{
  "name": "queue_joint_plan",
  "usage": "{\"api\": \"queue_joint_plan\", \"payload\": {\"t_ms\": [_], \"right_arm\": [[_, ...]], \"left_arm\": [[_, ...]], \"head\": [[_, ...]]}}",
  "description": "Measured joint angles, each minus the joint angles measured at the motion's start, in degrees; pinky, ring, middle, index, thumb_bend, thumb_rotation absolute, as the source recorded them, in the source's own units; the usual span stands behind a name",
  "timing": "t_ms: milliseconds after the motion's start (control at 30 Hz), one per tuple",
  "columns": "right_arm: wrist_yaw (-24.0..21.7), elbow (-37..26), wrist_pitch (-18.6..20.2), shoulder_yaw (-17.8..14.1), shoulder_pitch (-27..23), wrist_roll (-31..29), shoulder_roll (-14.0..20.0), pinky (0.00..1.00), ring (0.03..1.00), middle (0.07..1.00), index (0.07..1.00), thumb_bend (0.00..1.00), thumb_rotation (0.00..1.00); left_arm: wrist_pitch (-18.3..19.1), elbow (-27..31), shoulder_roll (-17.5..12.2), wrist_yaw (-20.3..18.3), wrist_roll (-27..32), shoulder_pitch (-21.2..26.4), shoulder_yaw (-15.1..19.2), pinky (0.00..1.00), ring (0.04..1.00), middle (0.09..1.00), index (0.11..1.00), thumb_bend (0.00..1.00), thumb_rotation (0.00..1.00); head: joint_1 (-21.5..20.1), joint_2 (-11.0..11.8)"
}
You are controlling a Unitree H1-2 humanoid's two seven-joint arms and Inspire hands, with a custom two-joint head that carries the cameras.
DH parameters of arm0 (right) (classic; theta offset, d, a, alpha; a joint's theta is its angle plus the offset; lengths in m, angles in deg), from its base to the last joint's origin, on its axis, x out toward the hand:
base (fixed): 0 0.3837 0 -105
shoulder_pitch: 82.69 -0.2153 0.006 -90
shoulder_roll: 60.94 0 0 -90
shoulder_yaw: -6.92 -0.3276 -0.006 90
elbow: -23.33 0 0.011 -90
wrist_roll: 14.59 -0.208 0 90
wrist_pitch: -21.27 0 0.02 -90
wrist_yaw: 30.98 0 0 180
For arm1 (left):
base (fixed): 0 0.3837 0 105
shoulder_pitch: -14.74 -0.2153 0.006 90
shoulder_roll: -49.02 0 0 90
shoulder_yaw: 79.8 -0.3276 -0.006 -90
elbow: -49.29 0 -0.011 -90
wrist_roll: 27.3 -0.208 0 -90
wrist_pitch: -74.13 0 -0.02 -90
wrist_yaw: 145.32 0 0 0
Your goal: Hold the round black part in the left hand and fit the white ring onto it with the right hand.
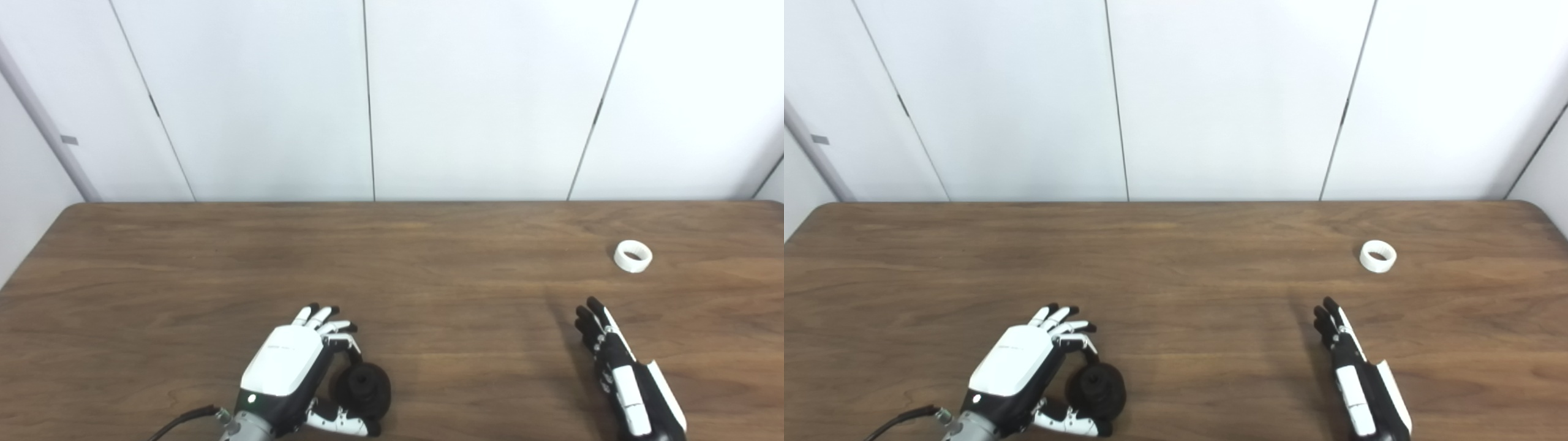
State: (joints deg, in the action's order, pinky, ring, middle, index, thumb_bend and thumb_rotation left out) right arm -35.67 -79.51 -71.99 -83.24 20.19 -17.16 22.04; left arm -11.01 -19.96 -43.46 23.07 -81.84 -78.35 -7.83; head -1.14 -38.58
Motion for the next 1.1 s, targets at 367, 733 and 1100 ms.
{"api": "queue_joint_plan", "payload": {"t_ms": [367,733,1100], "right_arm": [[3.0,-1.7,1.8,1.4,0.1,1.3,-0.1,0.97,0.953,0.943,0.954,0.58,0.95],[6.2,-7.1,7.7,0.9,-0.1,14.4,0.5,0.82,0.865,0.872,0.841,0.56,0.53],[7.1,-10.7,14.6,-4.0,-8.4,24.8,3.6,0.86,0.866,0.846,0.793,0.68,0.28]], "left_arm": [[-1.3,-0.8,0.5,0.1,1.8,0.0,0.4,1.0,0.935,0.82,0.488,0.52,0.06],[-1.3,-1.0,0.7,-0.5,3.3,0.0,1.0,1.0,0.928,0.817,0.488,0.52,0.06],[-1.7,-2.1,0.6,-0.6,4.2,0.9,1.6,1.0,0.924,0.813,0.488,0.52,0.06]], "head": [[-1.2,-1.2],[-3.4,-2.6],[-7.7,-3.2]]}}
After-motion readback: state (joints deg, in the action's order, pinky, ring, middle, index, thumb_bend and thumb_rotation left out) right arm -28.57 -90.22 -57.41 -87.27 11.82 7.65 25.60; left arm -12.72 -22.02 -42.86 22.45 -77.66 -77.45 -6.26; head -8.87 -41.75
